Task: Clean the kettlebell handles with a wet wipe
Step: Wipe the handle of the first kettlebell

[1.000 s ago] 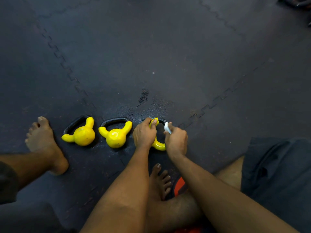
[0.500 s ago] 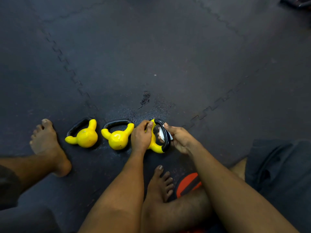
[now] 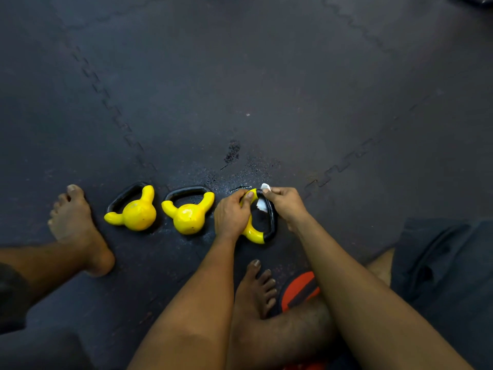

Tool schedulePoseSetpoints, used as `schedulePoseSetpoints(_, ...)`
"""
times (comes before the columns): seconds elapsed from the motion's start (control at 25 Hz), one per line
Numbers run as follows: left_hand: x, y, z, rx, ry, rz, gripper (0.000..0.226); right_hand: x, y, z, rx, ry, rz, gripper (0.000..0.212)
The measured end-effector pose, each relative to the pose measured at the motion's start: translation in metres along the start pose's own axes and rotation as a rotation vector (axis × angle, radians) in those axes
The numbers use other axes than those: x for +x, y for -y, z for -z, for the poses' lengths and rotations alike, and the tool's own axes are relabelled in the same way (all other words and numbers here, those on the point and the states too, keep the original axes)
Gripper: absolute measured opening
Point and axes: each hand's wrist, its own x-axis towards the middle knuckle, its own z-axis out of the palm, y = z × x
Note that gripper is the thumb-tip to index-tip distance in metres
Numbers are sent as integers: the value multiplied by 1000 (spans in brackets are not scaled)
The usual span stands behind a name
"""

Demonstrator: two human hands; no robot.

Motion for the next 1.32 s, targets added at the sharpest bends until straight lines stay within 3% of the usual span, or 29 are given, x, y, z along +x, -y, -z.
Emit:
schedulePoseSetpoints(0.16,5,-8,0,35,2,84,36,-23,-3,8,-372,-169,156,23)
schedulePoseSetpoints(0.28,3,-17,-3,80,-7,109,36,-34,-14,7,-682,-124,178,39)
schedulePoseSetpoints(0.36,2,-18,-4,90,-15,109,35,-39,-20,-6,-724,-70,155,51)
schedulePoseSetpoints(0.48,0,-15,-3,63,-31,108,33,-42,-16,-24,-625,-115,193,54)
schedulePoseSetpoints(0.64,-1,-3,-3,-21,-65,84,34,-31,-11,-19,-468,-241,207,40)
schedulePoseSetpoints(0.76,0,2,-4,-62,-80,96,36,-32,-13,-2,-305,-182,176,24)
schedulePoseSetpoints(0.92,0,0,-1,-91,-62,127,36,-35,-30,4,-163,-116,15,25)
schedulePoseSetpoints(1.12,1,0,3,-168,-50,170,33,-39,-28,9,162,117,-115,26)
schedulePoseSetpoints(1.32,7,13,9,-247,-72,153,32,-39,-9,16,316,535,-165,13)
